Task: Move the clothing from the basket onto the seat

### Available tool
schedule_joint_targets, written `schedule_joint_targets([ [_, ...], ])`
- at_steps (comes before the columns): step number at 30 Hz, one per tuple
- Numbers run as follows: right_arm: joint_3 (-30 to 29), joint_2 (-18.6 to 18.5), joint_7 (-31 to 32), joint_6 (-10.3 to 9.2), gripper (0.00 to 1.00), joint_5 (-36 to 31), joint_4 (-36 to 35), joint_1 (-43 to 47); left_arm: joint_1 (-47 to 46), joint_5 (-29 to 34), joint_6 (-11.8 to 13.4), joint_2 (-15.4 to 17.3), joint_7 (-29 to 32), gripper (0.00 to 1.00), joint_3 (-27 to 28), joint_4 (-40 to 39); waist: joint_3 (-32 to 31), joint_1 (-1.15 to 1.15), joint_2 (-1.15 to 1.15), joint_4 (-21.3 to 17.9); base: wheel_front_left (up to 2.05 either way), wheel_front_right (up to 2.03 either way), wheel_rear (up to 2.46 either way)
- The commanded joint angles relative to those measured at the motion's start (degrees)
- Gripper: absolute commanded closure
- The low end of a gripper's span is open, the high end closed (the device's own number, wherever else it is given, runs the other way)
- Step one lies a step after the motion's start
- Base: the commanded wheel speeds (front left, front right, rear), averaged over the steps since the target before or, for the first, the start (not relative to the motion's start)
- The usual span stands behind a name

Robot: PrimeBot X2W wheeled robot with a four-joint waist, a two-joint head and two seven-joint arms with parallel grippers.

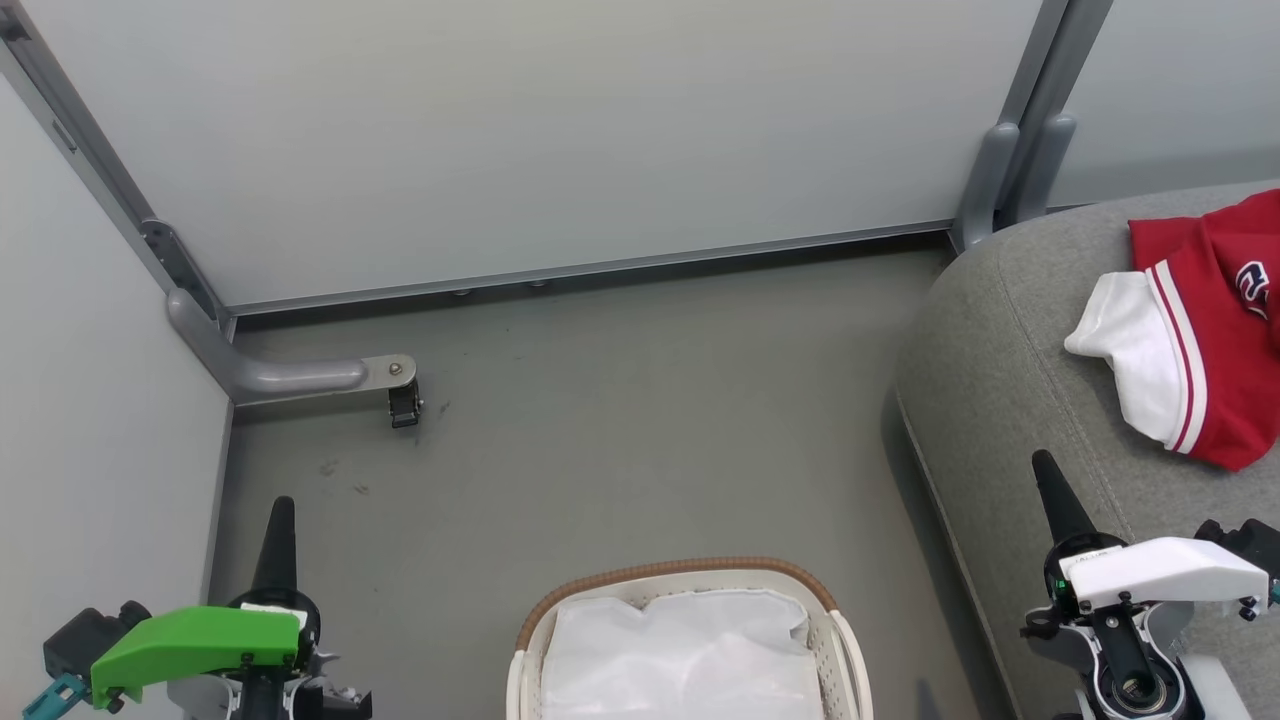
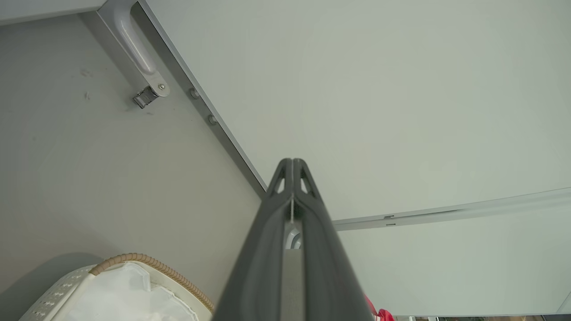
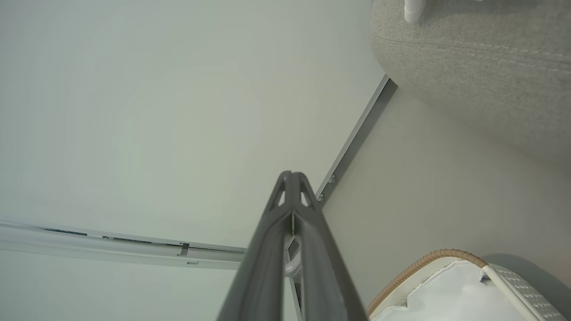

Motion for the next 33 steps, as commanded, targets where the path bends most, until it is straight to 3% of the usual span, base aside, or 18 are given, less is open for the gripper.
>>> schedule_joint_targets([
  [1, -0.28, -0.36, 0.4, -0.03, 1.0, 1.37, -0.75, 0.22, -1.35, -1.39, -0.37, 0.33, 0.34, 1.0, 0.42, -0.57, -0.05, 0.0, 0.0, -0.03, 0.0, 0.0, 0.0],
  [33, -1.21, -0.45, 4.48, -0.03, 1.0, 17.19, -3.1, 1.56, -2.01, -15.7, -0.91, 0.39, 4.29, 1.0, 1.99, -1.73, -1.35, 0.0, 0.0, -0.71, 0.0, 0.0, 0.0],
])
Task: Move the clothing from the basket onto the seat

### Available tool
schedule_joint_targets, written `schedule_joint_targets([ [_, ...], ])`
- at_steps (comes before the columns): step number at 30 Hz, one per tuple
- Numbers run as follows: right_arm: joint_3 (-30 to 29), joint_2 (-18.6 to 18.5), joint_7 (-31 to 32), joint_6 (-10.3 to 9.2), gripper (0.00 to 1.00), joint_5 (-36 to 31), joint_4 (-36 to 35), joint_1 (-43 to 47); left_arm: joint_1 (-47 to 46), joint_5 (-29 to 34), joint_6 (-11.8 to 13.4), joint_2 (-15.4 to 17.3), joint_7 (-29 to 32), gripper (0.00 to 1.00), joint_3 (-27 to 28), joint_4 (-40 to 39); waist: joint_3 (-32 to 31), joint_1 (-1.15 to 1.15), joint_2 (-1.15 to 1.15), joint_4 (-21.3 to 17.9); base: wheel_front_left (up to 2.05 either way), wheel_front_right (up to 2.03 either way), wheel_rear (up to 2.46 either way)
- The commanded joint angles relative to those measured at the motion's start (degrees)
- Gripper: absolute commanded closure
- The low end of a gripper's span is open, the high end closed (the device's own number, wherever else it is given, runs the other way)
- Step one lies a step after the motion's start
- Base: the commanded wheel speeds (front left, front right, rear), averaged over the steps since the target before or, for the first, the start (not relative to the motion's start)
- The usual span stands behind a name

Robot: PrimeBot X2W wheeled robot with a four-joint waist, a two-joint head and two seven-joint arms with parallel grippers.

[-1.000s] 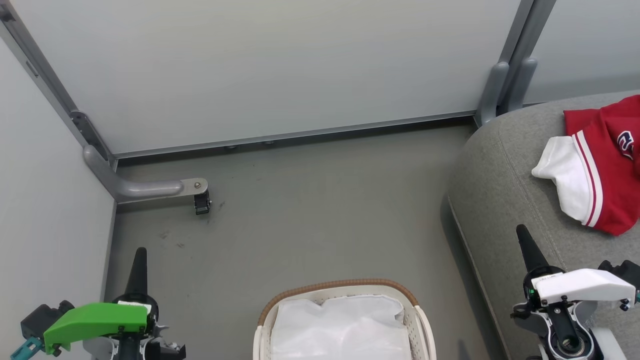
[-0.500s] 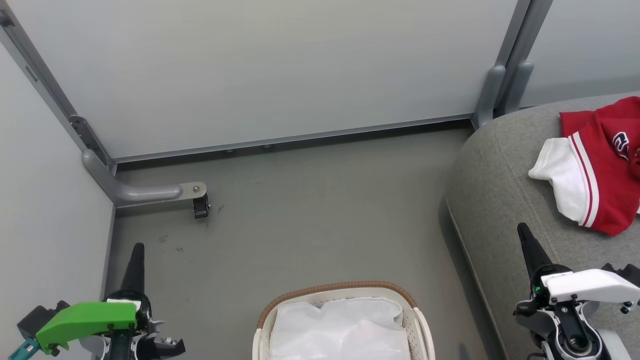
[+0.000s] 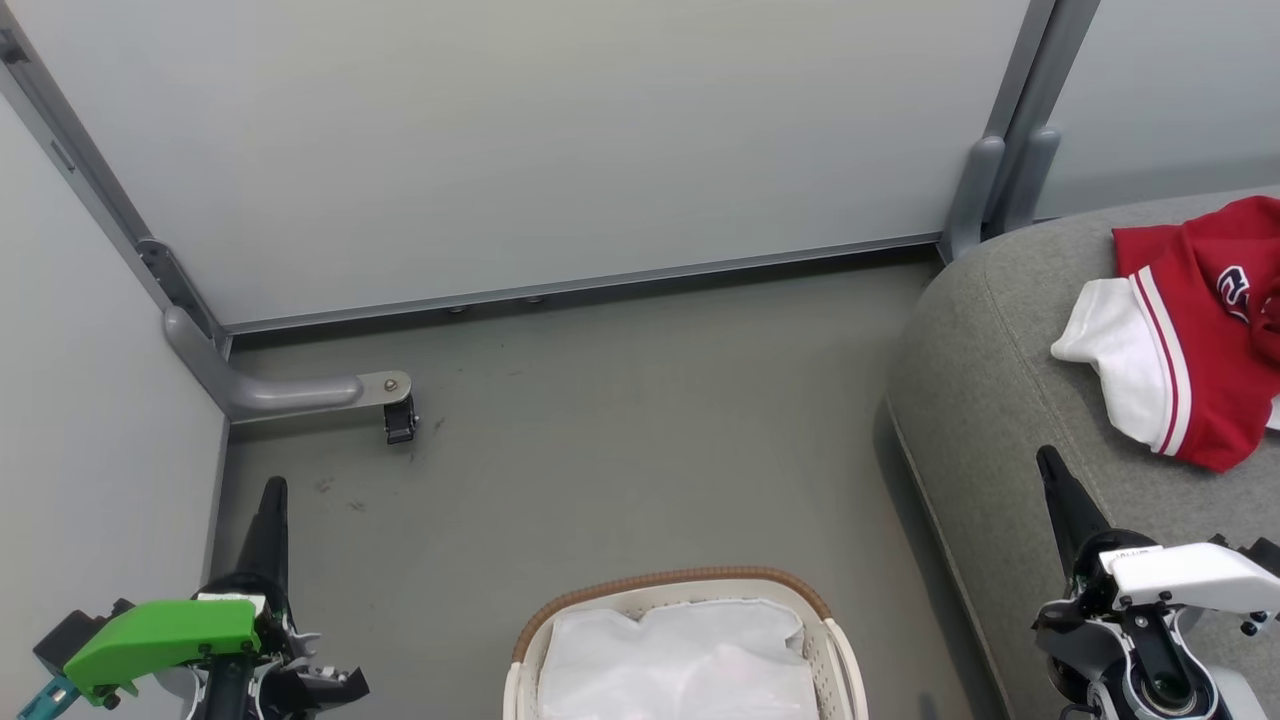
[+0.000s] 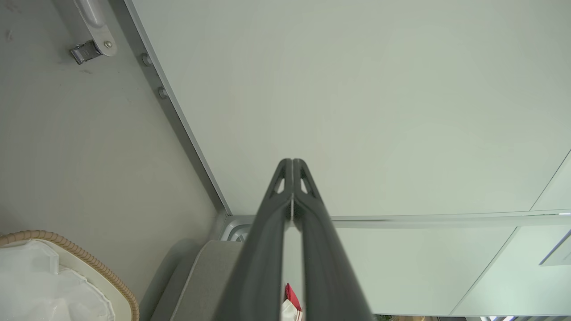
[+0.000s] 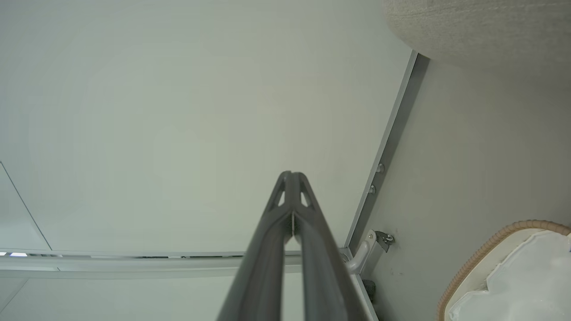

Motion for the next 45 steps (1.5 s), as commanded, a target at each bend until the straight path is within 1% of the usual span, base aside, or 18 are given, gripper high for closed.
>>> schedule_joint_targets([
  [1, -0.2, -0.36, 0.46, 0.01, 1.0, 1.27, -0.52, 0.52, -1.13, -1.27, -0.41, 0.34, 0.29, 1.0, 0.38, -0.45, -0.06, 0.0, 0.0, -0.03, 0.0, 0.0, 0.0],
  [12, -0.46, -0.39, 1.63, 0.0, 1.0, 5.6, -1.14, 0.95, -1.27, -5.2, -0.54, 0.36, 1.41, 1.0, 0.76, -0.71, -0.49, 0.0, 0.0, -0.26, 0.0, 0.0, 0.0],
  [45, -0.43, -0.38, 1.54, 0.0, 1.0, 5.53, -1.11, 0.95, -1.16, -5.07, -0.54, 0.36, 1.42, 1.0, 0.73, -0.66, -0.5, 0.0, 0.0, -0.27, 0.0, 0.0, 0.0],
])
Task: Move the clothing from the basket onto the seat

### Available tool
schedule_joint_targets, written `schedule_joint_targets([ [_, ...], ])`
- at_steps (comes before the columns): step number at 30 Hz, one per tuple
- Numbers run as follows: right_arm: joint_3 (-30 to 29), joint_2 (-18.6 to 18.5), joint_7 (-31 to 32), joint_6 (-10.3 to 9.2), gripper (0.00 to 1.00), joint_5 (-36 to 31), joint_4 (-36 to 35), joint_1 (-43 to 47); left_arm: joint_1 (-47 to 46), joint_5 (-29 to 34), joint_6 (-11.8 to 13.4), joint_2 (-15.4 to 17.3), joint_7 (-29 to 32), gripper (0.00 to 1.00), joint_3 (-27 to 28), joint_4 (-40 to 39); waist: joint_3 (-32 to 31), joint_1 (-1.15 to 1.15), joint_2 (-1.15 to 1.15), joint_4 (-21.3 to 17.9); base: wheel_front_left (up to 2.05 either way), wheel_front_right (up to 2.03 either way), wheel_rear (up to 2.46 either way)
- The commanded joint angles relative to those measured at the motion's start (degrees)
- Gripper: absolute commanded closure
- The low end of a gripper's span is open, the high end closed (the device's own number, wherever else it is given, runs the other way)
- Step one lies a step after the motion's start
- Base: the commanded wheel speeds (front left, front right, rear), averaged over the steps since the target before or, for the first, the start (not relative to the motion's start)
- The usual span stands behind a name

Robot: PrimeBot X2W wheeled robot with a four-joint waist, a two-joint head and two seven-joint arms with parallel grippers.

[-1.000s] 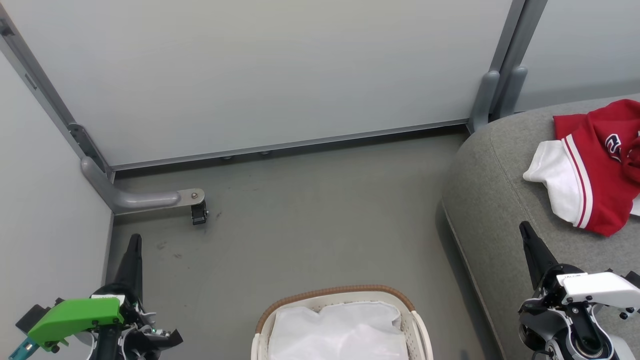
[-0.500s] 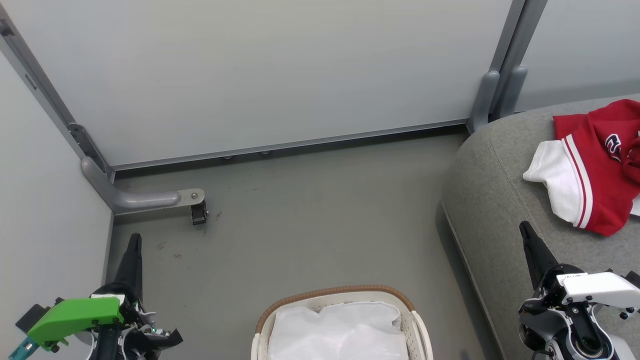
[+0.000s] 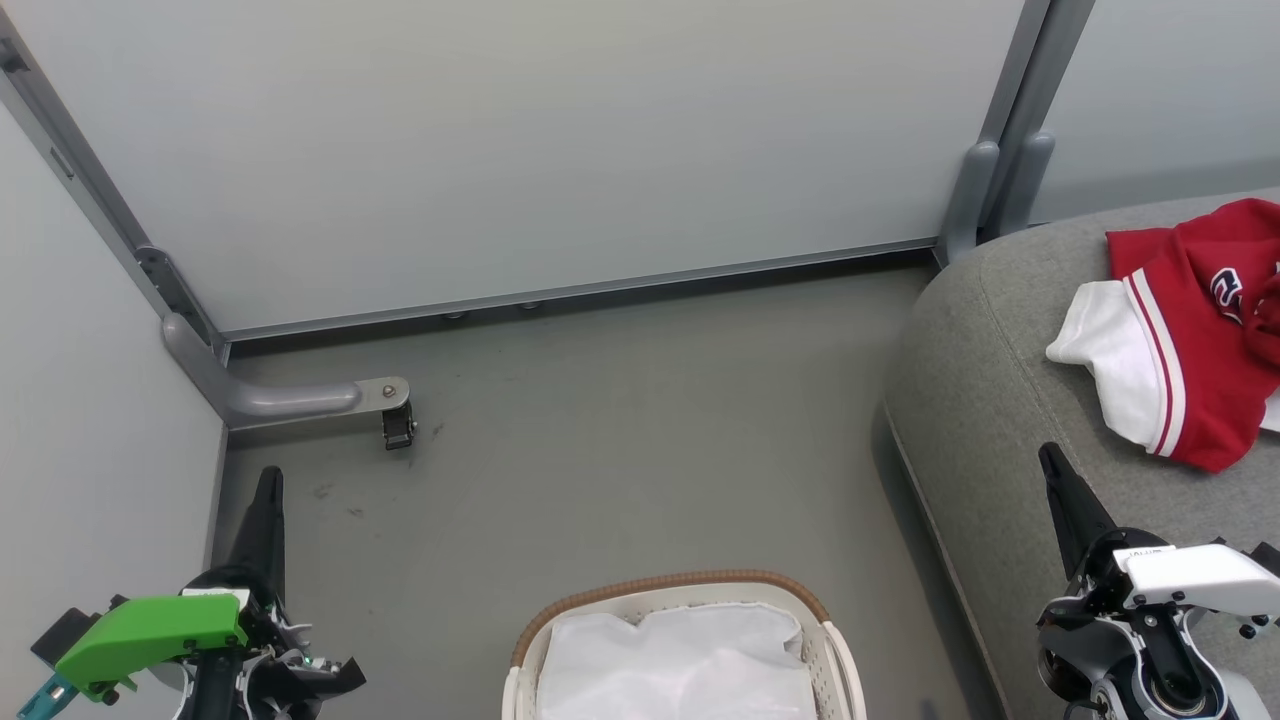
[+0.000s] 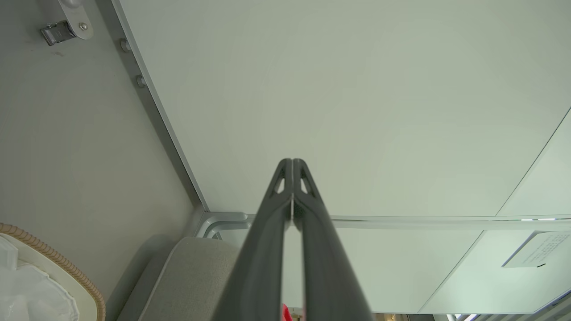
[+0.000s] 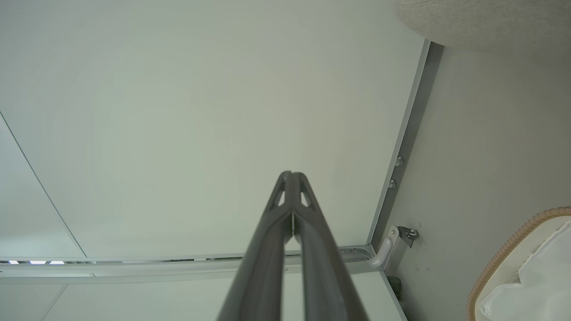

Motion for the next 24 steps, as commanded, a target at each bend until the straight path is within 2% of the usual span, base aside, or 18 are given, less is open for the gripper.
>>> schedule_joint_targets([
  [1, -0.1, -0.34, 0.1, 0.0, 1.0, 0.18, -0.23, 0.63, -0.71, -0.17, -0.34, 0.35, 0.18, 1.0, 0.13, -0.1, 0.0, 0.0, 0.0, 0.0, 0.0, 0.0, 0.0],
  [24, -0.09, -0.34, 0.09, 0.0, 1.0, 0.19, -0.22, 0.63, -0.7, -0.18, -0.34, 0.35, 0.18, 1.0, 0.12, -0.11, 0.0, 0.0, 0.0, 0.0, 0.0, 0.0, 0.0],
])
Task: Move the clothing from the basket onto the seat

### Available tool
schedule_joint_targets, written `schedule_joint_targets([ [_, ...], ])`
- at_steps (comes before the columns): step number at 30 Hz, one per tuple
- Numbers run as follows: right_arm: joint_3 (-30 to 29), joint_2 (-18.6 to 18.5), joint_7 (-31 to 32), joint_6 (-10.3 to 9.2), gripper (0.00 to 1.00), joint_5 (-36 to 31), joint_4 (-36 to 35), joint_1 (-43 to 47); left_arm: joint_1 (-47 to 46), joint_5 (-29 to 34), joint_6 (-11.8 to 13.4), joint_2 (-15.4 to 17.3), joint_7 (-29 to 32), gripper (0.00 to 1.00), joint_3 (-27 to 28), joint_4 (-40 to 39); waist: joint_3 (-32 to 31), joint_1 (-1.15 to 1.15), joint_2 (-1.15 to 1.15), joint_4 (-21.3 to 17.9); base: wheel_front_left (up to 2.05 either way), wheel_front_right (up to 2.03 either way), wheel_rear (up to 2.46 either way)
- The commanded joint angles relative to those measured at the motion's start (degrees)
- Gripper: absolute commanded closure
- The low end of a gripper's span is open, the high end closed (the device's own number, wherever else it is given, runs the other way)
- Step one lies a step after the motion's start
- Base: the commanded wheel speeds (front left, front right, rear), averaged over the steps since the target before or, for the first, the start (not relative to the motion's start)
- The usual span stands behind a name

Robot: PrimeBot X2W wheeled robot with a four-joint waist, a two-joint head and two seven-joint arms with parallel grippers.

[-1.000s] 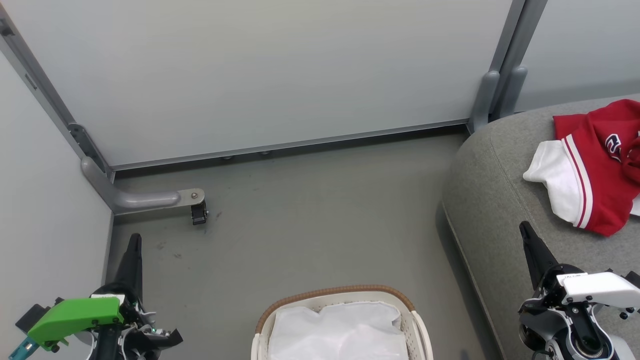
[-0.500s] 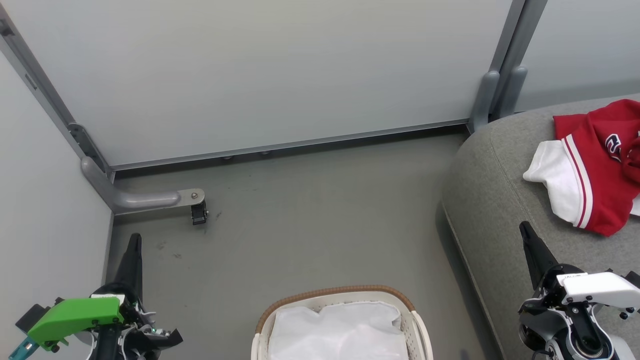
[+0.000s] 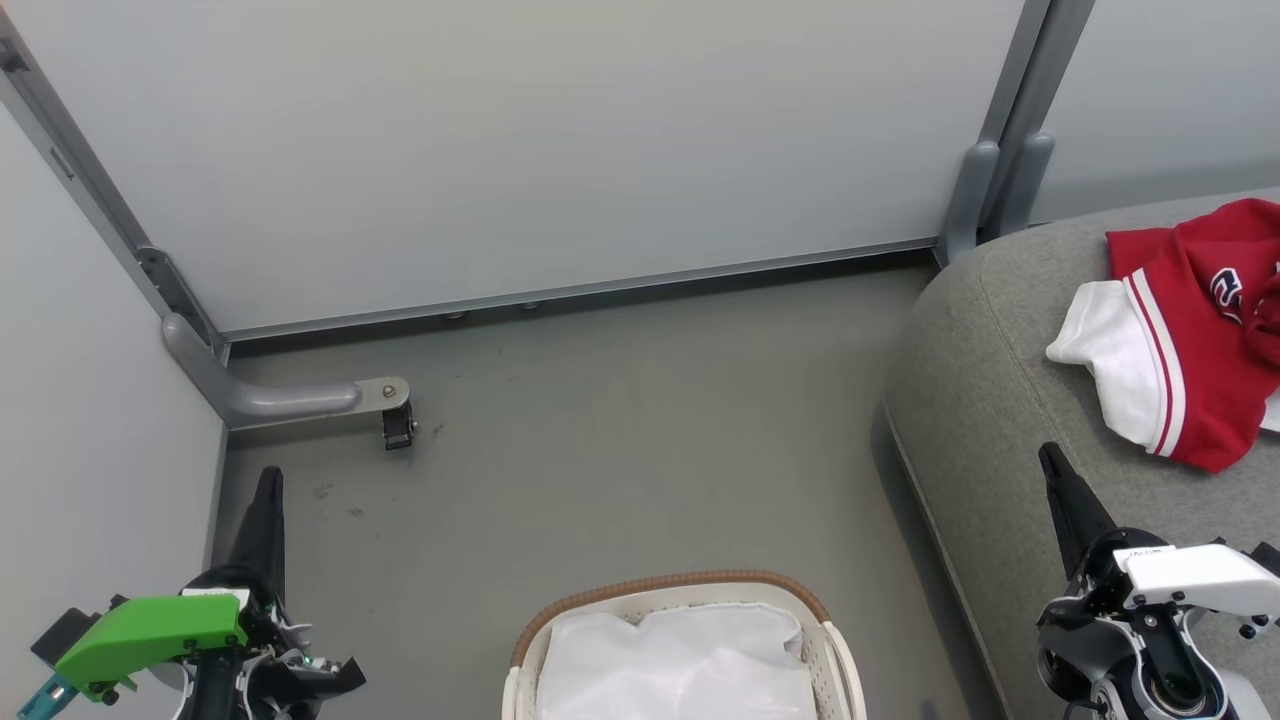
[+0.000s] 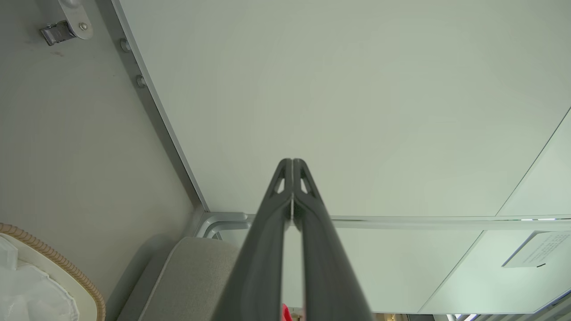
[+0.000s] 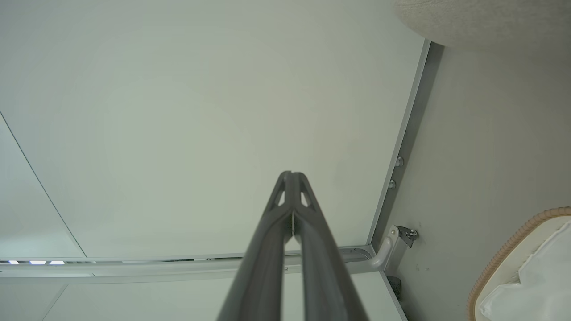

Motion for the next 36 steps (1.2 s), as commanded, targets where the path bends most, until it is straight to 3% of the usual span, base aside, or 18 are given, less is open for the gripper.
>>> schedule_joint_targets([
  [1, -0.09, -0.34, 0.09, 0.0, 1.0, 0.19, -0.21, 0.63, -0.69, -0.18, -0.34, 0.35, 0.19, 1.0, 0.12, -0.11, 0.0, 0.0, 0.0, 0.0, 0.0, 0.0, 0.0],
  [36, -0.08, -0.34, 0.08, 0.0, 1.0, 0.2, -0.2, 0.63, -0.69, -0.18, -0.34, 0.36, 0.18, 1.0, 0.12, -0.11, 0.0, 0.0, 0.0, 0.0, 0.0, 0.0, 0.0],
])
